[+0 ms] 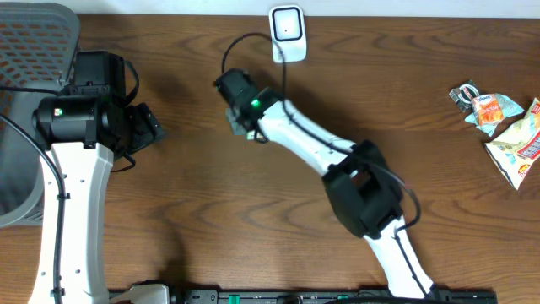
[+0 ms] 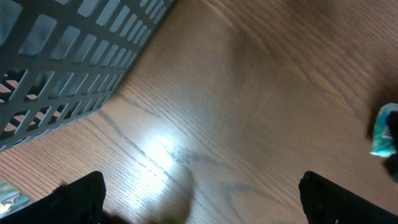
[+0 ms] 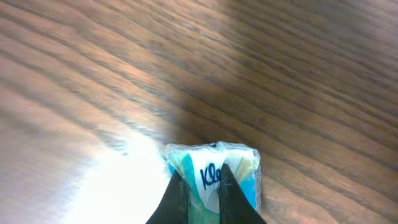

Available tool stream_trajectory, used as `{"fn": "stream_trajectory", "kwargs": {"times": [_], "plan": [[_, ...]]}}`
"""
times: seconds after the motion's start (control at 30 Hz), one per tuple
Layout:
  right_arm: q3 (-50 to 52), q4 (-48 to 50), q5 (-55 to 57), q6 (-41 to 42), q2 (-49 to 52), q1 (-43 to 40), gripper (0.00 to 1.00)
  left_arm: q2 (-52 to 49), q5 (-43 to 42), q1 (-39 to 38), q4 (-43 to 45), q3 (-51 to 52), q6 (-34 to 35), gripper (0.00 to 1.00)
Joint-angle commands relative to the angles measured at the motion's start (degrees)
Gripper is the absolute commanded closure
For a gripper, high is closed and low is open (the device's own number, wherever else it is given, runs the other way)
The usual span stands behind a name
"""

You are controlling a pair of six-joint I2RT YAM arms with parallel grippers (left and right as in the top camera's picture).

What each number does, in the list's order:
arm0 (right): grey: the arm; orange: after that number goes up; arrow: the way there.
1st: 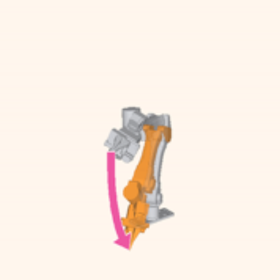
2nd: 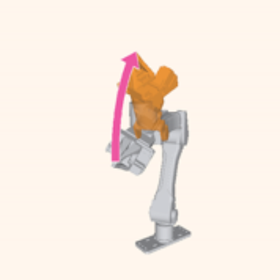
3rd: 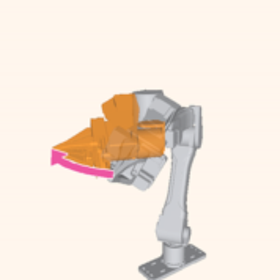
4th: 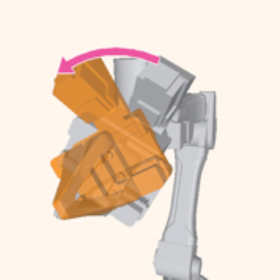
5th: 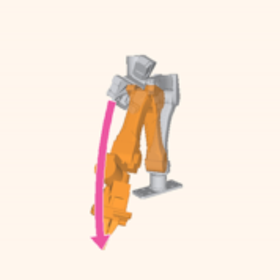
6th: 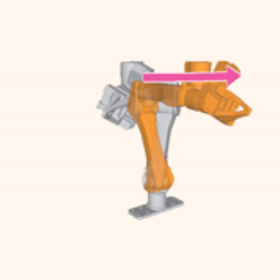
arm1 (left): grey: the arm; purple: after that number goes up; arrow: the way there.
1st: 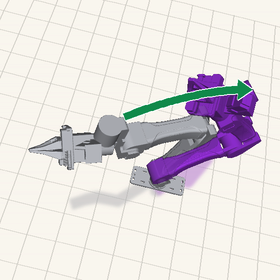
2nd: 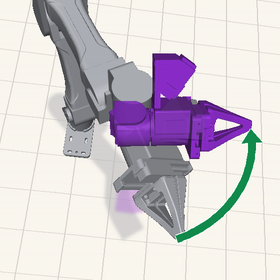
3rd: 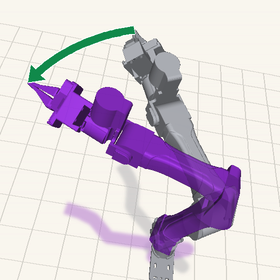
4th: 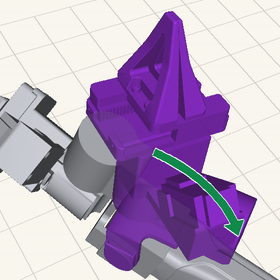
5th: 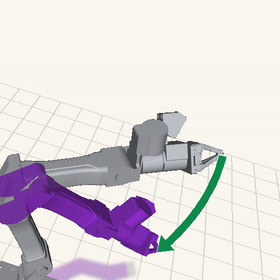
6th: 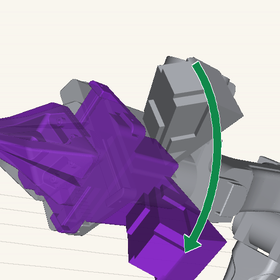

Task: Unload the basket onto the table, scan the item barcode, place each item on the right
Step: 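Lift the teal Kleenex pack up toward the scanner, then lower the teal Kleenex pack and release it mid-table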

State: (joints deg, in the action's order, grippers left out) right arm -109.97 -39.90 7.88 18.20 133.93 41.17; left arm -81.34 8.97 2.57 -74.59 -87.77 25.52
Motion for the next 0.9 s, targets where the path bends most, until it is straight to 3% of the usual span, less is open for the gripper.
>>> {"fn": "stream_trajectory", "kwargs": {"times": [0.0,0.23,0.43,0.6,0.77,0.87], "plan": [[0.13,-0.2,-15.67,-1.31,-4.07,-3.85,0.99,-0.24,0.55,0.26,-0.17,-0.22,0.52,0.02],[0.17,-3.34,-39.8,-4.17,-3.52,-12.35,0.99,-0.24,0.55,0.26,-0.17,-0.22,0.52,0.03],[3.72,-3.85,-51.82,-5.22,-3.52,-17.38,0.99,-0.24,0.55,0.26,-0.17,-0.22,0.52,0.03],[14.1,4.33,-59.43,-4.26,-3.52,-20.35,0.99,-0.24,0.55,0.26,-0.17,-0.22,0.52,0.02],[22.75,13.92,-60.13,1.44,-3.52,-23.69,0.99,-0.24,0.55,0.26,-0.17,-0.22,0.52,0.02],[23.3,11.76,-57.57,1.03,-3.56,-26.01,0.8,-0.24,0.55,0.26,-0.17,-0.22,0.52,0.02]]}}
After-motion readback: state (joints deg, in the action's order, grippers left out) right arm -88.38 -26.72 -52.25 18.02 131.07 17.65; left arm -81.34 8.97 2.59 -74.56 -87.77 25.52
